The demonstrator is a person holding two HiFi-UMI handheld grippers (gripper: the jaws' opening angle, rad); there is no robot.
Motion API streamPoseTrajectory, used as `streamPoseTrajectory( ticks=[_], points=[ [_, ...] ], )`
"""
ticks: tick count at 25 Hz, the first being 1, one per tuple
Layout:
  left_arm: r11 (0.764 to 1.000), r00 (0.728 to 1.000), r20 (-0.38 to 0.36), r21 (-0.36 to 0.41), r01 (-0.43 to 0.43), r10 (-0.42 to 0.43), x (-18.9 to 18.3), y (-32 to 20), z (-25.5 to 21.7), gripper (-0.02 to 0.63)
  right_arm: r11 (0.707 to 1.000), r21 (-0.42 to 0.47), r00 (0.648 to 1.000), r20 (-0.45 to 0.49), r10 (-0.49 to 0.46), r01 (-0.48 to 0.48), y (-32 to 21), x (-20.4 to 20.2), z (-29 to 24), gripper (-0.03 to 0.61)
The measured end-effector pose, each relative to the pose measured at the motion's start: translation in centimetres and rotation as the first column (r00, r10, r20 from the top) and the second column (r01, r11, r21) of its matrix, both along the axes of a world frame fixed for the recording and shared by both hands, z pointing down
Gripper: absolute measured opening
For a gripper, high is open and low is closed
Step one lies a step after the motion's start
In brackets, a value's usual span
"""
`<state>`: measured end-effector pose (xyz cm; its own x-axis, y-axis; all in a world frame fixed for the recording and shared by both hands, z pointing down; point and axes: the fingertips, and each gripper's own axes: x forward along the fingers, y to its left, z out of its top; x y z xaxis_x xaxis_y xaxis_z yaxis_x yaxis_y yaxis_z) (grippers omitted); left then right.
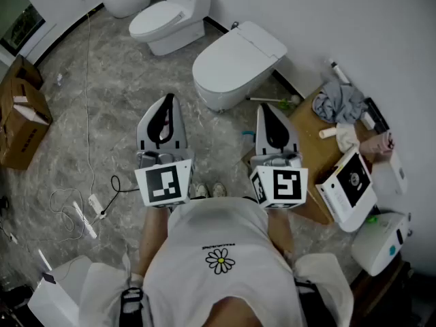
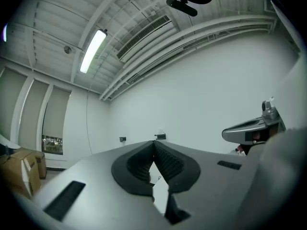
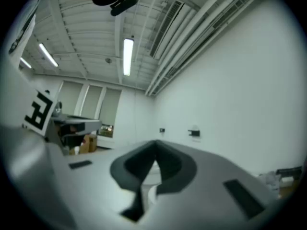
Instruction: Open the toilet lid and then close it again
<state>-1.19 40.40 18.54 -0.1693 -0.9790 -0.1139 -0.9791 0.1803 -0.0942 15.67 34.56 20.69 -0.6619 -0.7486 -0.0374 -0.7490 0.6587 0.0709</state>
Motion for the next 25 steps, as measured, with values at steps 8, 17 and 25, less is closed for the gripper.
streamPoseTrajectory(
  ticks=[8,17,25],
  points=[
    [1.000,1.000,0.005,0.006,-0.001,0.001,-0.9,-0.3,0.1,0.021,1.000,0.007,1.000,-0.023,0.000,0.000,-0.2,-0.8,0.2,0.031],
    [1.000,1.000,-0.014,-0.002,-0.012,0.012,-3.3,-0.4,0.8,0.021,0.999,0.002,0.997,0.058,-0.046,0.046,0.4,-2.9,-0.4,0.031],
    [1.000,0.999,-0.045,0.007,0.001,-0.001,-6.8,-0.4,2.2,0.021,1.000,-0.010,0.999,0.035,0.015,-0.015,0.0,-4.2,0.4,0.032]
  ],
)
